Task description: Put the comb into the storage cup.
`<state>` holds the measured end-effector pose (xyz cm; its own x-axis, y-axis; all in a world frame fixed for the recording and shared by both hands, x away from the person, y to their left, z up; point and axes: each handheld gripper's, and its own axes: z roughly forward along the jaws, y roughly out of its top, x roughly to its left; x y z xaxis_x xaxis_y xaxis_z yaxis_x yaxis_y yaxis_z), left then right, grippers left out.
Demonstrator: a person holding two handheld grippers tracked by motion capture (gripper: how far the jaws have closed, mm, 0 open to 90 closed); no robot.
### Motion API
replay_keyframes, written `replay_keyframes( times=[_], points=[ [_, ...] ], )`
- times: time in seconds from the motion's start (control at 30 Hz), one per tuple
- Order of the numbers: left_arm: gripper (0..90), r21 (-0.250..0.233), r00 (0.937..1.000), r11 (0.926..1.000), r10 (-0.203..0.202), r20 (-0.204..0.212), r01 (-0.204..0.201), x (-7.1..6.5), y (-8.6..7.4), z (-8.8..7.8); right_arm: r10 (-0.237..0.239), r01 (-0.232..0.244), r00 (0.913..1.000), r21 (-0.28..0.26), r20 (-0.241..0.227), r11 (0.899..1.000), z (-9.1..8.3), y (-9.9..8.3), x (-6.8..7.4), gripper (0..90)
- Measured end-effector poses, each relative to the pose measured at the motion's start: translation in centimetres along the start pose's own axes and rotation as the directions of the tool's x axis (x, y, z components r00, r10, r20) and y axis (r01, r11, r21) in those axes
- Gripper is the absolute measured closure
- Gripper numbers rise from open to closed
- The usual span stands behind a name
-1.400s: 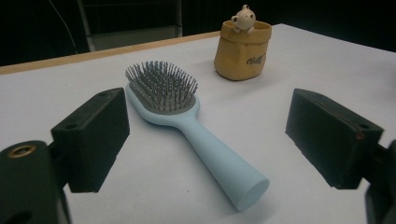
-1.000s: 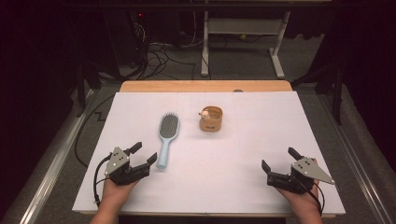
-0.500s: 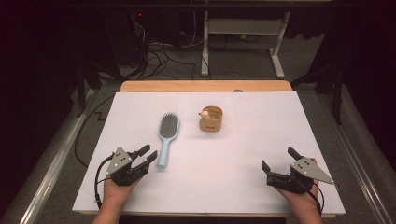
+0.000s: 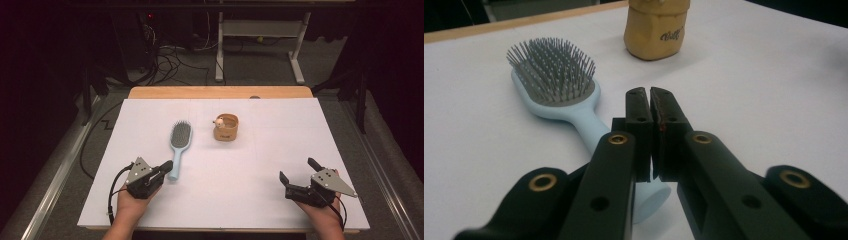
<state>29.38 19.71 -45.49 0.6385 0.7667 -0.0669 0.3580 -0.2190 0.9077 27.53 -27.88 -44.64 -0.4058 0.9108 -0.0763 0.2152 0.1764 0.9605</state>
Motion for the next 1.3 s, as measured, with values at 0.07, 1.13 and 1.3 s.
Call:
replay_keyframes(
  times=[0.07,1.13,1.3],
  points=[
    [90.0,0.004,0.9999,0.9999,-0.016,0.006,0.016,0.0,0.1,0.1,0.001,-0.001,1.0,-0.003,-0.001,1.0,0.0,0.0,0.0,0.2],
    [90.0,0.331,0.9931,0.9397,0.108,-0.047,-0.087,-3.2,-0.3,4.7,-0.004,0.004,1.0,-0.002,-0.003,1.0,0.0,0.0,0.1,0.2],
    [90.0,0.341,0.9931,0.9369,0.103,-0.057,-0.077,-3.0,-0.3,4.6,-0.002,0.002,1.0,-0.003,-0.002,1.0,0.0,0.0,0.1,0.2]
  ],
)
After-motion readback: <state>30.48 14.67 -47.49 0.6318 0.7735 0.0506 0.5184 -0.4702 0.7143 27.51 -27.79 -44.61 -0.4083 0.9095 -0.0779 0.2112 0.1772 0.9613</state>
